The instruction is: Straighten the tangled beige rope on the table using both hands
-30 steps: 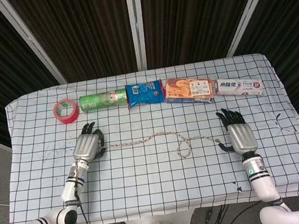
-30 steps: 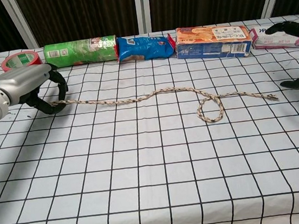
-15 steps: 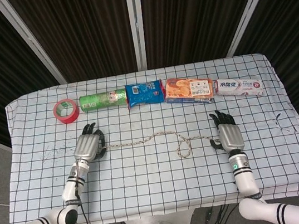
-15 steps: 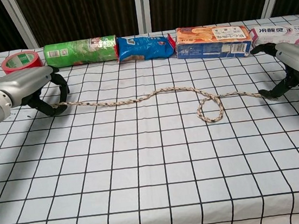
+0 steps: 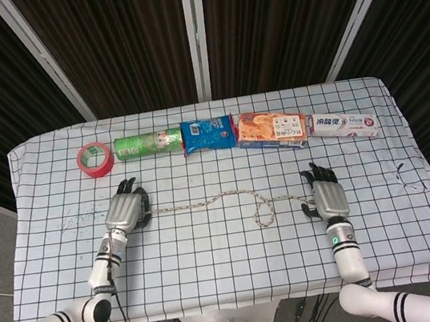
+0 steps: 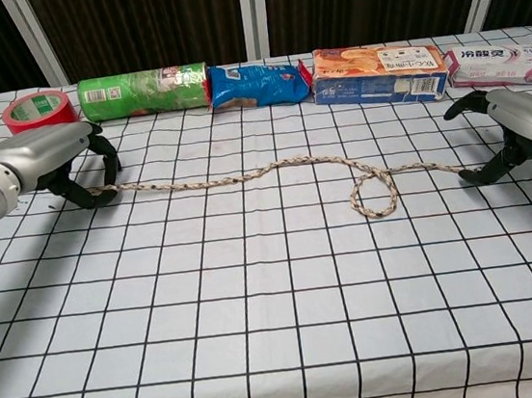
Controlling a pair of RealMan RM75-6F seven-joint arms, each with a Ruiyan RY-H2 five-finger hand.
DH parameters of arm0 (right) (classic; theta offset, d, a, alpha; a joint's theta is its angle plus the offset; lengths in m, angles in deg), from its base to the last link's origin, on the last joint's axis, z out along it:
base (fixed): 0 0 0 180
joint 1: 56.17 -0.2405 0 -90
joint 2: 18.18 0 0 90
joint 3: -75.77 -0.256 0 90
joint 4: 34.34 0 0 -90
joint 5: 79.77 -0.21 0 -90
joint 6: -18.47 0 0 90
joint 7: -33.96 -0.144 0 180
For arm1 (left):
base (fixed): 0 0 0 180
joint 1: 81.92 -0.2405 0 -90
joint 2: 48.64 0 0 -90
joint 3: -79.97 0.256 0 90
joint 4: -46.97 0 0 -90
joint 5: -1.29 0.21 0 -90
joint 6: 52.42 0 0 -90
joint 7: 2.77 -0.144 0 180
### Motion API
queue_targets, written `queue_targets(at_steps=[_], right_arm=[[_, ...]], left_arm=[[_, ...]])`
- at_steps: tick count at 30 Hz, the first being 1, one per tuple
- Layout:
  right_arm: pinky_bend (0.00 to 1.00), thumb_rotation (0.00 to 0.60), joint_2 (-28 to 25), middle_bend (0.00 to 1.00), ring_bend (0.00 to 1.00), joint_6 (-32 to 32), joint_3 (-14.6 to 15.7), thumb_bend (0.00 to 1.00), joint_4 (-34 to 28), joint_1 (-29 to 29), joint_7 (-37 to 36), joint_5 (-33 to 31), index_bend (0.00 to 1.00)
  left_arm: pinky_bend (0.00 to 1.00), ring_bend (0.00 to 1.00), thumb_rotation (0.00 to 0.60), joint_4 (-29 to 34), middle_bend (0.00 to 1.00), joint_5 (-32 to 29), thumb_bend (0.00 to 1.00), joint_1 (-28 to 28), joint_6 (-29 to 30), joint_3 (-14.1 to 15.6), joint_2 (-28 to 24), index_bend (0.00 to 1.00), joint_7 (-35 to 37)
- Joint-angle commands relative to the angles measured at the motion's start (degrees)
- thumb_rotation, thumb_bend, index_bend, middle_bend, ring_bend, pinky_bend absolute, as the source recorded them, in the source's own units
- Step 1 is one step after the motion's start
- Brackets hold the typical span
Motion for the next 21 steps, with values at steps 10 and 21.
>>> queue_targets(at_steps=[10,21], right_arm=[[0.00,0.600,-1.5,0.00,0.00,0.2,-1.1,0.27,-3.5,-2.3,5.0,-7.2,0.38],[0.00,0.600,-0.5,0.00,0.00,0.7,-2.0,0.27,-2.5,-4.6,6.8,-11.9,0.44]], left_arm=[[0.02,0.00,0.600,-1.3,0.30,-0.1,0.36,0.4,-1.1,-0.2,0.4,0.61,0.8],[0.02,0.00,0.600,-1.8,0.30,-0.2,0.36,0.4,-1.7,0.0,0.5,0.61,1.0]])
